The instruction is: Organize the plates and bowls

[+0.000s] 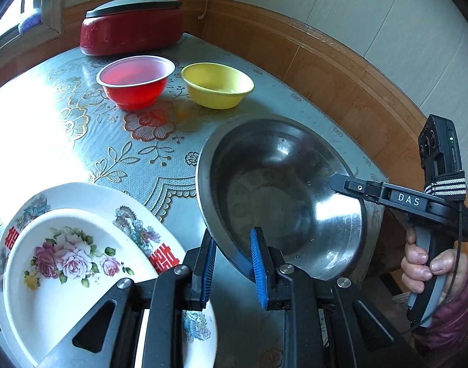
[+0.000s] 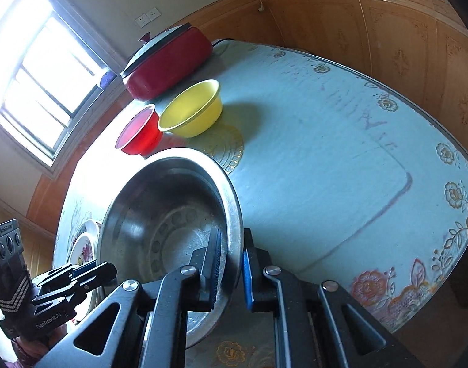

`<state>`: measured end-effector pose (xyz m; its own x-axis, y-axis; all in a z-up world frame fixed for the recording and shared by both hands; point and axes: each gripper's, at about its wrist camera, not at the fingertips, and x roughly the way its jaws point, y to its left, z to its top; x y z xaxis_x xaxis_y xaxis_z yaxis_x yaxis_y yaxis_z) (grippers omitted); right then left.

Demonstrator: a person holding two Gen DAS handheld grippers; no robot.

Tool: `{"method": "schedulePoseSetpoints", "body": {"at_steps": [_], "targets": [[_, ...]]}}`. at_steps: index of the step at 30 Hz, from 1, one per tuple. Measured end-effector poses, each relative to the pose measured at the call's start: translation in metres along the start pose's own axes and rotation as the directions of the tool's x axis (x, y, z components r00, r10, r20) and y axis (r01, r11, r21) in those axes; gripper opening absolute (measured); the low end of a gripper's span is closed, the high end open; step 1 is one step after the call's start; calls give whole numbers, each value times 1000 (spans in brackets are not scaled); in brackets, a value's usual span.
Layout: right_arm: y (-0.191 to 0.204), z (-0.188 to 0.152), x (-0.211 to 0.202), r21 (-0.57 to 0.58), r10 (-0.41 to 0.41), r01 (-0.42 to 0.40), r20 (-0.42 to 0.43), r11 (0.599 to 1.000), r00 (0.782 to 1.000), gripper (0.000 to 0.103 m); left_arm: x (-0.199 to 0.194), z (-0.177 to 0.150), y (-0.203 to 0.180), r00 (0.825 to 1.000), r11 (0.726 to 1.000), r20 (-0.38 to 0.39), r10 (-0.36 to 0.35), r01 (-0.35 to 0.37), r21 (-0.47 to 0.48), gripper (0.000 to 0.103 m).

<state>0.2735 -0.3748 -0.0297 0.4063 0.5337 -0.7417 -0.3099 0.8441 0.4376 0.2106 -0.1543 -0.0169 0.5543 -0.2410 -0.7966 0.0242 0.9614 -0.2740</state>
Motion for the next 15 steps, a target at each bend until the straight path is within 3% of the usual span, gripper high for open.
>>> {"method": "schedulePoseSetpoints", "body": {"at_steps": [6, 11, 15], "targets": [[12, -3, 2, -55, -40, 40, -14, 998, 999, 14, 1, -5, -6, 998, 997, -16, 67, -66, 43, 29], [7, -8, -1, 3, -38, 38, 3, 999, 999, 14, -6, -8, -5, 999, 997, -10, 49, -49, 59, 30], [6, -11, -9, 44, -56, 55, 32, 998, 998, 22, -10, -9, -5, 999, 997, -2, 42, -42, 68, 32]]}}
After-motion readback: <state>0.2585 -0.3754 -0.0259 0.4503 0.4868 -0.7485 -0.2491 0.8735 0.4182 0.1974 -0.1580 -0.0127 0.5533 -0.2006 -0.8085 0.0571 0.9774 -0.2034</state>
